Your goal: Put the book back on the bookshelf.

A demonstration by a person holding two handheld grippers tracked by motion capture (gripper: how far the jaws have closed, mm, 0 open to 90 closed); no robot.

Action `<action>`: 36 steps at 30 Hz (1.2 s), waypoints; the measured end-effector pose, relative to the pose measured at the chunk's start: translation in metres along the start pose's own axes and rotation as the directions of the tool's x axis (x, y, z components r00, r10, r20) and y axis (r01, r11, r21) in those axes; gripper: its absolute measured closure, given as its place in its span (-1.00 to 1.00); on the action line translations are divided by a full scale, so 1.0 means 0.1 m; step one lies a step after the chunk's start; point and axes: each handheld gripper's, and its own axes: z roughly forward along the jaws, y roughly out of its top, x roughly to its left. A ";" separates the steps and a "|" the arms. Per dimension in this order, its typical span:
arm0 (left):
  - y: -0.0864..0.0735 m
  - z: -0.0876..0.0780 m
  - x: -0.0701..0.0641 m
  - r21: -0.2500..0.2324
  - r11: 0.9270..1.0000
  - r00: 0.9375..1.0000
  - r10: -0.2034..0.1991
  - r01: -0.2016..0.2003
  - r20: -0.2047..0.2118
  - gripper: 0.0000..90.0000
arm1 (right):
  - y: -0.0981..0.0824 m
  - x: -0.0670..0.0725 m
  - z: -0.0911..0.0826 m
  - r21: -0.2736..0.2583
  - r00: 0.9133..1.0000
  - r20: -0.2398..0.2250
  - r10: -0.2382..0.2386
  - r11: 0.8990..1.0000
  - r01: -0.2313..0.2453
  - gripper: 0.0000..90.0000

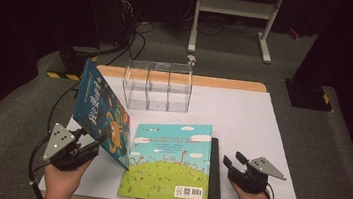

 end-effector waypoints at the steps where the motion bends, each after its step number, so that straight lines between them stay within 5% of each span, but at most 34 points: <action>1: 0.00 -0.01 0.01 0.005 1.000 1.000 0.003 -0.003 0.000 0.14 | 0.00 0.00 0.00 -0.001 1.000 -0.001 0.001 1.000 -0.001 0.02; 10: -0.02 -0.06 0.02 0.008 1.000 1.000 0.003 -0.002 -0.002 0.45 | 0.01 0.01 -0.01 -0.008 0.999 -0.025 0.025 1.000 -0.025 0.01; 16: 0.00 -0.08 0.02 -0.010 1.000 0.999 0.014 -0.014 -0.053 0.77 | 0.01 0.01 -0.01 -0.006 0.999 -0.034 0.035 0.999 -0.035 0.02; 17: -0.01 -0.07 0.01 -0.018 0.999 0.997 0.042 -0.043 -0.069 0.79 | 0.01 0.01 0.00 -0.006 0.999 -0.034 0.037 0.999 -0.037 0.02; 22: -0.01 -0.07 0.00 -0.013 0.997 0.995 0.072 -0.073 -0.068 0.81 | 0.00 0.00 0.01 -0.003 0.998 -0.036 0.042 0.999 -0.042 0.03; 36: 0.05 -0.09 0.15 0.000 0.999 0.999 0.032 -0.032 -0.010 0.78 | -0.05 -0.01 0.03 0.005 0.998 -0.029 0.049 0.999 -0.049 0.09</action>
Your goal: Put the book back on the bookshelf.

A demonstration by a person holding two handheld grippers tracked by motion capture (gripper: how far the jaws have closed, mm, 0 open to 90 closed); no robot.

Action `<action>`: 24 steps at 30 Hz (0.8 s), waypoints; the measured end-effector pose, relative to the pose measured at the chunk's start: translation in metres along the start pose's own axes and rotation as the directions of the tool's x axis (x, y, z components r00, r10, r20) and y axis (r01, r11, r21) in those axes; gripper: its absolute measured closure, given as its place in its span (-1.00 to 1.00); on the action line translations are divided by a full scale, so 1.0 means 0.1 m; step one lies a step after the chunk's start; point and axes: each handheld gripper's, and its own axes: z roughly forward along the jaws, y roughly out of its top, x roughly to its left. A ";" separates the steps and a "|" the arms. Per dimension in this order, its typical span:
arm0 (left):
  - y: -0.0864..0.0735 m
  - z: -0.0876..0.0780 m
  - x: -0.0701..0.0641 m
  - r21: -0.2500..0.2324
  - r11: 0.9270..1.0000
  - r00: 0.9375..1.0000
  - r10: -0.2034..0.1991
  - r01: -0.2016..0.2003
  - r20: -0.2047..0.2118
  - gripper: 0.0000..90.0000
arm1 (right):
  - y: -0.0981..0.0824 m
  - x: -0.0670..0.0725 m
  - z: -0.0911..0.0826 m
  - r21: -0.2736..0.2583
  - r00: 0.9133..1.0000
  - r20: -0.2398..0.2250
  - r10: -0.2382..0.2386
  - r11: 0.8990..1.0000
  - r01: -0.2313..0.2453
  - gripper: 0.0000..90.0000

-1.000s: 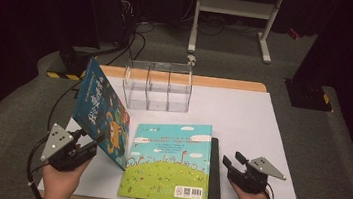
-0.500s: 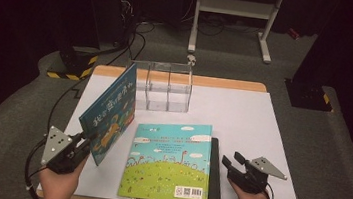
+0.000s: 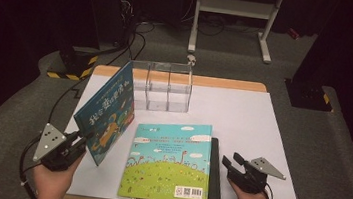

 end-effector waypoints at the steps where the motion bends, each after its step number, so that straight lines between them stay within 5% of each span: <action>1: 0.00 0.00 0.00 0.000 1.000 1.000 0.000 0.000 0.000 0.78 | 0.00 0.00 0.00 0.000 1.000 0.001 0.001 1.000 -0.001 0.10; 24: -0.03 0.00 0.00 -0.005 0.999 0.999 0.043 -0.043 0.022 0.77 | -0.03 -0.01 0.01 0.010 1.000 -0.007 0.017 1.000 -0.016 0.08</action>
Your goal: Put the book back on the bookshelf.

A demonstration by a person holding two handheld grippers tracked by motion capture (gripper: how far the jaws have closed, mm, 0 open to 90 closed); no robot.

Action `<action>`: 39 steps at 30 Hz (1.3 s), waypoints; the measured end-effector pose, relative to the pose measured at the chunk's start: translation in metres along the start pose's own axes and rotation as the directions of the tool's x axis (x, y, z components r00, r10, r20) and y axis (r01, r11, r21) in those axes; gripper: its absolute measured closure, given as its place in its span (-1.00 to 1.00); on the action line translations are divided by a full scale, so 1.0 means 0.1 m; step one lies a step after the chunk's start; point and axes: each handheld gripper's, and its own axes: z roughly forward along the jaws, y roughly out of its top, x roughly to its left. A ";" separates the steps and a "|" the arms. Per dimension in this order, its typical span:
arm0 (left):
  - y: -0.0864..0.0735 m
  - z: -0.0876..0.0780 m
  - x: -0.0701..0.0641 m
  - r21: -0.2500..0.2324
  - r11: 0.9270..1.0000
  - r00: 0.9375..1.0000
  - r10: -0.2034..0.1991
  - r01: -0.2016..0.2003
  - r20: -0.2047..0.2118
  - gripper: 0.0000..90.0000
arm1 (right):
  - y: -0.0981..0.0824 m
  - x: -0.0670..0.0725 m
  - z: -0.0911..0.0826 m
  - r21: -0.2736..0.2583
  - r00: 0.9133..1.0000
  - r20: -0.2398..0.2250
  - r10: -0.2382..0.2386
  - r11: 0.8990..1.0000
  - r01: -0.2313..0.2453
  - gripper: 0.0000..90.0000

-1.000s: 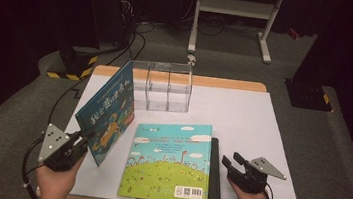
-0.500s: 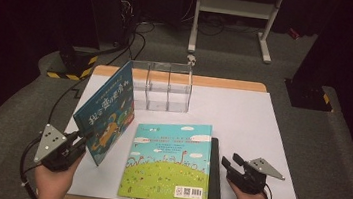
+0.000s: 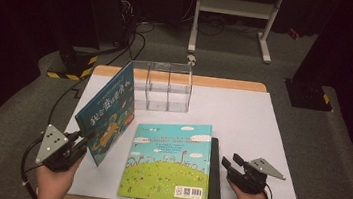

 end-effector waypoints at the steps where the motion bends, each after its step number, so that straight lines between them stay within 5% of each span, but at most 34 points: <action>1: 0.02 0.01 -0.01 0.010 1.000 1.000 -0.009 0.009 -0.010 0.77 | 0.00 0.00 0.01 0.004 1.000 -0.002 0.001 1.000 -0.001 0.08; 14: 0.06 0.04 0.08 0.001 1.000 0.998 -0.021 0.021 -0.067 0.79 | -0.01 0.00 0.02 0.017 1.000 -0.007 0.002 1.000 -0.002 0.06; 23: 0.17 0.19 0.16 0.031 0.997 0.998 -0.068 0.068 -0.009 0.72 | -0.02 0.00 0.04 0.026 1.000 -0.010 0.004 1.000 -0.003 0.05; 39: 0.25 0.47 0.14 -0.005 0.998 0.998 -0.057 0.057 0.029 0.70 | -0.03 -0.02 0.04 0.034 1.000 -0.004 0.008 0.999 -0.007 0.01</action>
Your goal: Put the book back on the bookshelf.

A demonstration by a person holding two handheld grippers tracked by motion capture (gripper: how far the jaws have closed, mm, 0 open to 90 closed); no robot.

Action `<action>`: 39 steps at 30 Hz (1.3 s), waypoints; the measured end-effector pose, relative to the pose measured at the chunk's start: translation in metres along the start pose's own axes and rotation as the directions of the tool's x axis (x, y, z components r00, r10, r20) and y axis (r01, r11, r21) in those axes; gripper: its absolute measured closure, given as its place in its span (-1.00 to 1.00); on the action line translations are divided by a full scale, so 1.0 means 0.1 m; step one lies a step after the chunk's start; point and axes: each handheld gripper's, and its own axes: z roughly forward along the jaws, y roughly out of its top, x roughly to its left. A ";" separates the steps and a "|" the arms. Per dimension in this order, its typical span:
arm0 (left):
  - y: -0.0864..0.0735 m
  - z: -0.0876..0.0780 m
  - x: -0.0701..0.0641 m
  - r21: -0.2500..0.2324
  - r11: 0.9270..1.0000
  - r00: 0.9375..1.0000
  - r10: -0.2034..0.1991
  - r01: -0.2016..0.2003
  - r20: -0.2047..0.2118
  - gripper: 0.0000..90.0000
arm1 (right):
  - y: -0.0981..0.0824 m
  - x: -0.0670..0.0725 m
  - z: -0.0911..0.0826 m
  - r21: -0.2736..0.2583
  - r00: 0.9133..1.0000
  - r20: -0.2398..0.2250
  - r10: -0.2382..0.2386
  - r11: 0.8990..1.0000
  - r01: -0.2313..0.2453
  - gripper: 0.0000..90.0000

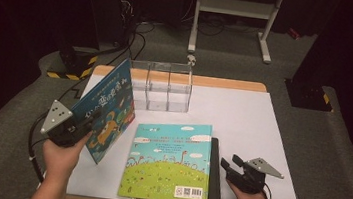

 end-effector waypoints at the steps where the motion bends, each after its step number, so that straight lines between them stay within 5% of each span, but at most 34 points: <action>1: 0.00 0.01 -0.01 -0.007 1.000 1.000 0.006 -0.006 0.004 0.70 | 0.00 0.00 0.00 0.000 1.000 0.000 0.000 1.000 0.000 0.01; 8: 0.00 0.06 -0.05 -0.016 0.999 0.999 0.042 -0.042 -0.029 0.83 | 0.00 0.01 0.00 0.000 1.000 -0.002 0.000 1.000 0.000 0.02; 16: 0.11 0.20 -0.08 0.004 0.999 0.999 0.041 -0.041 -0.035 0.84 | 0.01 0.01 -0.01 -0.010 1.000 -0.003 -0.003 1.000 0.003 0.02; 23: 0.26 0.41 -0.06 0.025 1.000 0.999 -0.003 0.004 -0.042 0.85 | 0.01 0.00 -0.03 -0.019 1.000 -0.001 0.000 1.000 0.000 0.03; 34: 0.40 0.71 -0.06 -0.053 0.998 0.995 -0.034 0.029 -0.090 0.85 | 0.03 -0.05 -0.07 -0.039 1.000 0.007 0.011 0.999 -0.011 0.05; 39: 0.41 0.88 -0.03 -0.093 0.996 0.992 -0.021 0.009 -0.125 0.85 | 0.03 -0.06 -0.07 -0.042 1.000 0.010 0.011 0.999 -0.011 0.06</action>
